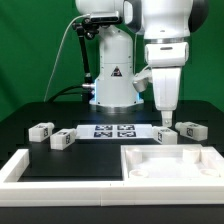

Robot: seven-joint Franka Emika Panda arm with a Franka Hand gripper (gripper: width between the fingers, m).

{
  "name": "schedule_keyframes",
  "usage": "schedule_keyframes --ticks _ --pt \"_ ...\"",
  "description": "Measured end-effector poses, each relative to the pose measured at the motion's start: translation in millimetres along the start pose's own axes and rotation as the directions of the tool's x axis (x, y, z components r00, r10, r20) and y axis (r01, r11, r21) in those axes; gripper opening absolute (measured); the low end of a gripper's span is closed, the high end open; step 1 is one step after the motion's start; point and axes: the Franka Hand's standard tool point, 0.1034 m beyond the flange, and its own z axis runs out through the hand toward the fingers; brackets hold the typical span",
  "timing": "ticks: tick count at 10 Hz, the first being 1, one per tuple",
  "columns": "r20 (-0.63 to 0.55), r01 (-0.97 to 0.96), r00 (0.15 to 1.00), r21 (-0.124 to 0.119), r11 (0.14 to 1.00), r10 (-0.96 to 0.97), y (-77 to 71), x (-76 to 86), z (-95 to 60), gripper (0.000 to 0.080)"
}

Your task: Assemble one leg

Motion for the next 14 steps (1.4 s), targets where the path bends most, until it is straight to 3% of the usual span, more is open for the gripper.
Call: schedule_keyframes --ticks 3,5,8,11,14 --pt "-0.002 -0.234 0.972 0.001 0.972 0.234 -1.0 0.7 0.6 0.0649" --pt "0.008 -0.525 0.851 0.02 0.851 0.525 -28.5 9.7 8.8 0.0649" --pt "0.024 -0.759 0.651 0.035 0.65 0.759 -52.1 41.2 12.7 0.0649" --pt "0.029 -0.732 0.681 0.048 0.679 0.732 -71.6 67.5 16.9 0.0649" --pt "0.064 -0.728 0.685 0.053 0.683 0.725 -74.8 67.9 16.9 0.0649"
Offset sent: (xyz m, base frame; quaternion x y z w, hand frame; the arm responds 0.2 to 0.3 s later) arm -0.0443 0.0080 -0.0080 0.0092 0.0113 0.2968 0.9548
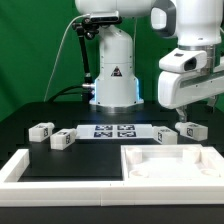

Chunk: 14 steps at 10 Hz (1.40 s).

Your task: Assemble one leg

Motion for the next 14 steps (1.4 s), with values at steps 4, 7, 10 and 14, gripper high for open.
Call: schedule_keyframes --ticks 4,7,10,14 --pt "0.334 -0.023 0.942 0.011 1.0 0.018 -21.4 -10.0 6.6 0.0649" --pt "0.521 -0.031 0.854 0.053 0.998 -0.001 -23.0 -20.4 20.6 0.0649" --pt "0.662 -0.051 0.749 0.098 0.994 -0.027 -26.1 -28.1 32.9 0.0649" --pt "0.676 -0.05 0.735 0.117 0.992 -0.042 -31.7 -26.3 48.2 0.0649"
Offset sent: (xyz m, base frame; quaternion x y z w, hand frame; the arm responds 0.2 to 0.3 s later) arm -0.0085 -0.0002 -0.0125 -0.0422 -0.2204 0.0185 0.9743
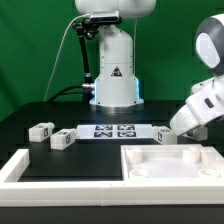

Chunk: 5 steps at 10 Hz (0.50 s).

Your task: Assemble one leg

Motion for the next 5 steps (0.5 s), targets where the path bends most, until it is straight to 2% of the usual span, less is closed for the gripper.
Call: schedule_keyframes --ticks 5 --pt "-0.012 0.009 1.0 0.002 1.0 -0.009 -1.1 2.1 6.5 0.0637"
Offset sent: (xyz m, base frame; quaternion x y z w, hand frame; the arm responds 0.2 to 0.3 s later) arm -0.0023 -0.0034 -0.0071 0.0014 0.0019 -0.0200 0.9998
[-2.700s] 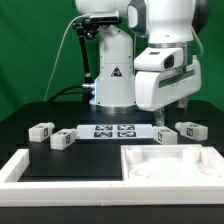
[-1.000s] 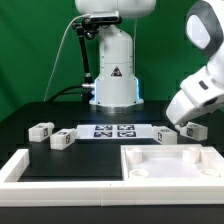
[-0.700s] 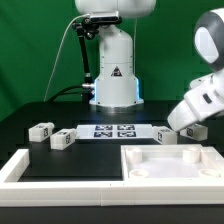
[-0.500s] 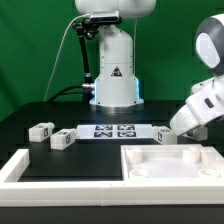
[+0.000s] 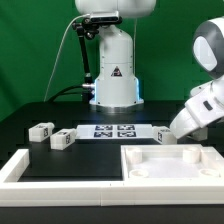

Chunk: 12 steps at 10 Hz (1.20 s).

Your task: Assemble one leg

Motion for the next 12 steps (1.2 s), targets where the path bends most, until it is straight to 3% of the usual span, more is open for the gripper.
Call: schedule_keyframes --ticks 2,8,12 --pt "0.001 0.0 1.0 0.0 1.0 0.0 0.0 -0.3 -0.2 0.0286" --pt "0.003 0.004 1.0 0.0 1.0 -0.004 0.3 -2.1 -3.0 0.0288" --pt "0.081 0.008 0.997 -0.001 1.0 -0.008 3.2 -49.9 -59.7 0.029"
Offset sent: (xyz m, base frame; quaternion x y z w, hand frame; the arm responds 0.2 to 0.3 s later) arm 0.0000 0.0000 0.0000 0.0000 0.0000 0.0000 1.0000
